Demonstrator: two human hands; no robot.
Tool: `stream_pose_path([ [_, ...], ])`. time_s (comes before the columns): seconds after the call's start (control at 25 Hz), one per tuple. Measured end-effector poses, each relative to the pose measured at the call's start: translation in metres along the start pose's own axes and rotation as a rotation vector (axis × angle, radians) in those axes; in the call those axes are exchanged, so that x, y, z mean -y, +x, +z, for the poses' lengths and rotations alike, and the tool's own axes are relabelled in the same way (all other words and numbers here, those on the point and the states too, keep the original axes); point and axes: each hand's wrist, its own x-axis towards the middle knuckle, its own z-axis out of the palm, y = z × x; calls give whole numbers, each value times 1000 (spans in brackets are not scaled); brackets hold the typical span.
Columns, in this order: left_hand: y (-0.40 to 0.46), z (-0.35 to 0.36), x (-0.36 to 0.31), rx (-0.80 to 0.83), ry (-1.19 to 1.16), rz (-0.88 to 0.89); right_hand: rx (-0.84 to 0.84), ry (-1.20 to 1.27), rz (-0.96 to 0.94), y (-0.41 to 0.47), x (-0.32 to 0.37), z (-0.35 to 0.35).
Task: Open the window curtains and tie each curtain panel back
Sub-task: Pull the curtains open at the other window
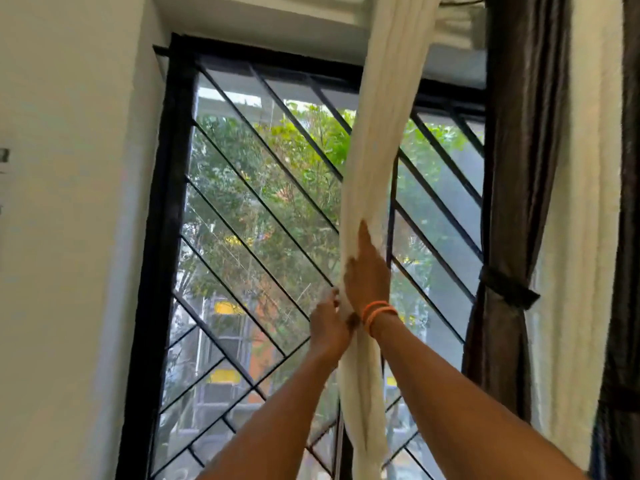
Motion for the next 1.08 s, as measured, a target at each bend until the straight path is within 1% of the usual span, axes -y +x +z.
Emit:
stream_pose_path([
  [0.08, 20, -41, -6, -91, 75, 80, 47, -38, -53, 4, 45, 18],
  [0.2, 49, -131, -13, -299, 261, 127, 166, 70, -142, 12, 130, 45],
  [0.36, 61, -249, -22, -555, 374, 188, 355, 144, -320, 25, 250, 70],
  [0.4, 60, -269, -22, -614, 393, 168, 400, 147, -391, 19, 273, 76],
  [0.48, 53, -297, -14, -713, 446, 50, 420, 107, -526, -4, 301, 92],
  [0.52, 46, -301, -6, -717, 479, -14, 416, 78, -550, -14, 301, 101],
  [0.56, 39, -303, 3, -692, 494, -51, 423, 64, -535, -21, 294, 109],
  [0.64, 24, -302, 19, -651, 463, -102, 437, 118, -437, -33, 272, 126],
  [0.76, 18, -285, 19, -606, 433, -78, 420, 249, -322, -41, 236, 127],
  [0.88, 19, -243, 2, -605, 422, -56, 404, 312, -272, -43, 193, 108],
  [0.96, 17, -205, -7, -684, 567, -62, 315, 344, -216, -41, 152, 85],
  [1.0, 15, -182, -14, -740, 661, -33, 243, 348, -192, -38, 126, 72],
  [1.08, 13, -134, -29, -777, 798, 131, 42, 264, -187, -32, 69, 42],
])
